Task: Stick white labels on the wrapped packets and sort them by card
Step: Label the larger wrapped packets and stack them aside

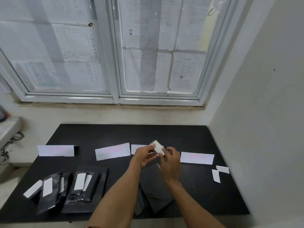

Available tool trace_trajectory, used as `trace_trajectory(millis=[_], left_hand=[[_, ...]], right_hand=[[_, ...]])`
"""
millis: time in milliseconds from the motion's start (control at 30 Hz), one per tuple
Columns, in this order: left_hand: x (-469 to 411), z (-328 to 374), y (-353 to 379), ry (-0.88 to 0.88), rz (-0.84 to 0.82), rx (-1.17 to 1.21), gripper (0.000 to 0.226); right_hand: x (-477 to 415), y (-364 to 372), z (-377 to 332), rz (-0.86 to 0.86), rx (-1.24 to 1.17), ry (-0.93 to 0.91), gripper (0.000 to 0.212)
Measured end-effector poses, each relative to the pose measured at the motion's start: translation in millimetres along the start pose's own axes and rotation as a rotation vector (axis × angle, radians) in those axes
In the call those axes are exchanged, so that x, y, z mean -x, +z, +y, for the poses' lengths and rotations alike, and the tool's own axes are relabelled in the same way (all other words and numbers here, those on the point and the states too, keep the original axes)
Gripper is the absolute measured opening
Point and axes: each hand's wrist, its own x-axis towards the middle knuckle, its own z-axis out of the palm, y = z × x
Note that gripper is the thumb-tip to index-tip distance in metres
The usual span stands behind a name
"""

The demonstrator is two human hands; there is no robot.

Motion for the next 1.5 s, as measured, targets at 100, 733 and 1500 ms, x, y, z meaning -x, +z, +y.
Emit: trace_trajectory(millis=[100,733,1500], left_hand=[[-1.2,-0.9,-3.4,0.000,-0.033,0.034,0.032],[10.5,-0.9,-13.3,0.235,-0.010,-0.278,0.017],[7.1,1.7,-16.5,0.170,-0.166,-0.270,0.029]], right_hand=[[-5.3,-1.7,5.5,-0.111,-0.153,0.057,0.031],[-26.6,-36.2,29.2,-0.397,-0.524,0.102,0.047],[-38.0,-38.4,18.3,-0.481,-0.726,0.176,0.035]])
